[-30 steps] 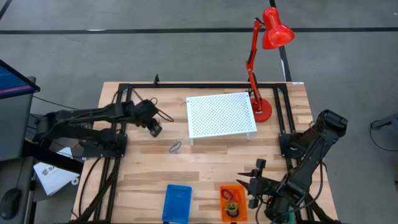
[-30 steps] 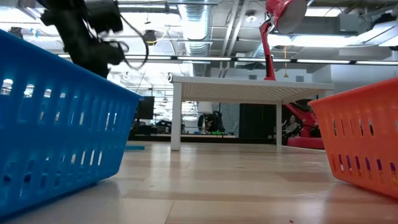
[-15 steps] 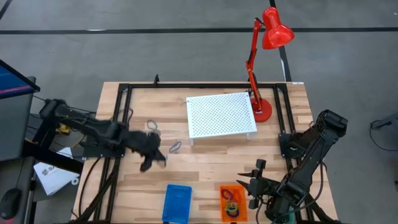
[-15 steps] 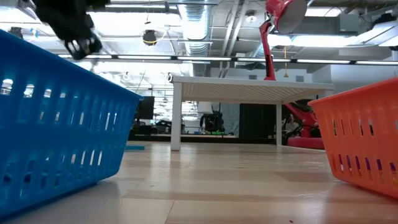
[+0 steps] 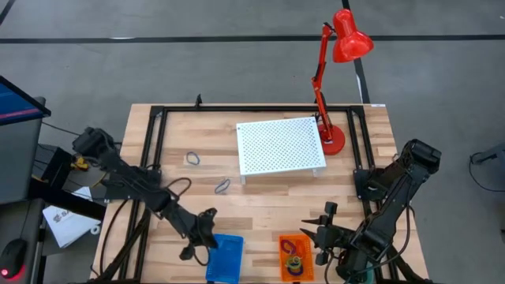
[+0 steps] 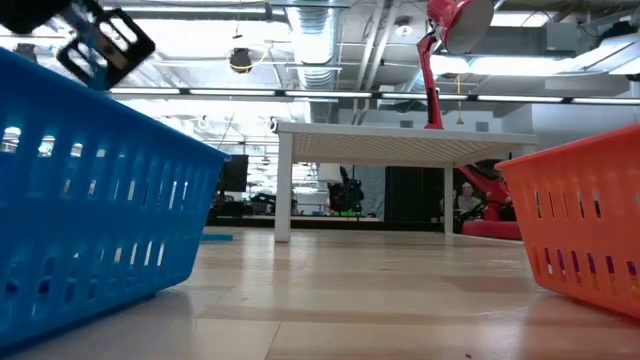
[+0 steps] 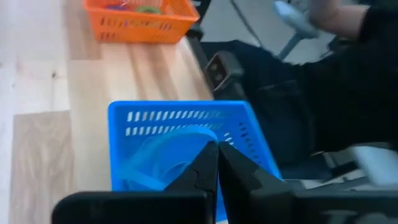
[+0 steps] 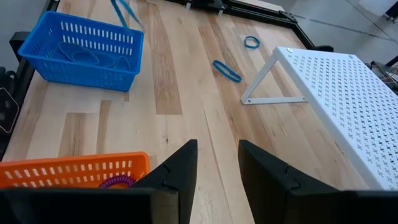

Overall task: Pick & Place Office Desk Supplies
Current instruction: Put the blue rubber band into the blue bin

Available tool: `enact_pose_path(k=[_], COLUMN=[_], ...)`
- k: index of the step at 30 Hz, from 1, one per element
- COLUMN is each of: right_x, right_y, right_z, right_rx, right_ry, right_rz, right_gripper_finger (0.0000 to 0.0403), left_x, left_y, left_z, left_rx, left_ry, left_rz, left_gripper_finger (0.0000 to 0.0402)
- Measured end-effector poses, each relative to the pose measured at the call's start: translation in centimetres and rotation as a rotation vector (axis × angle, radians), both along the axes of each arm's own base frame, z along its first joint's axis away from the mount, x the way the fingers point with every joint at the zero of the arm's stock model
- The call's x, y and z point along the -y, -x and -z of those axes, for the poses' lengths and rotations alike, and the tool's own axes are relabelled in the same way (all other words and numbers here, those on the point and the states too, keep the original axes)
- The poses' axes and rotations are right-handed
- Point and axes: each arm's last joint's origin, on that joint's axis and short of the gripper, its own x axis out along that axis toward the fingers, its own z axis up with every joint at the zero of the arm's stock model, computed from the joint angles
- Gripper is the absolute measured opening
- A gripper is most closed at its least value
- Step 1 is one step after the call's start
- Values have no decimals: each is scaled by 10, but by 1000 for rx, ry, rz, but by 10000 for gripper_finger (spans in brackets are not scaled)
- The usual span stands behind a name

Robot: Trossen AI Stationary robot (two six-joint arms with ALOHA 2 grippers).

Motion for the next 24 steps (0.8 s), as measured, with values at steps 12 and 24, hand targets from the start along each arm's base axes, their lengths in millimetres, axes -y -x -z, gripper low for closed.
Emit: enact_pose_path(k=[12, 24], right_x=[-1, -1], right_y=[0, 0], right_z=[0, 1], right_rx=[-10, -17], right_ry=[-16, -28], right_rz=[-7, -8], right_gripper_finger=[113, 113], left_x=[13, 18], left_y=[-7, -5], left_z=[19, 21], left_rx=[-19, -15], left_ry=[28, 18], left_rz=[25, 37], left_gripper_finger=[0, 106])
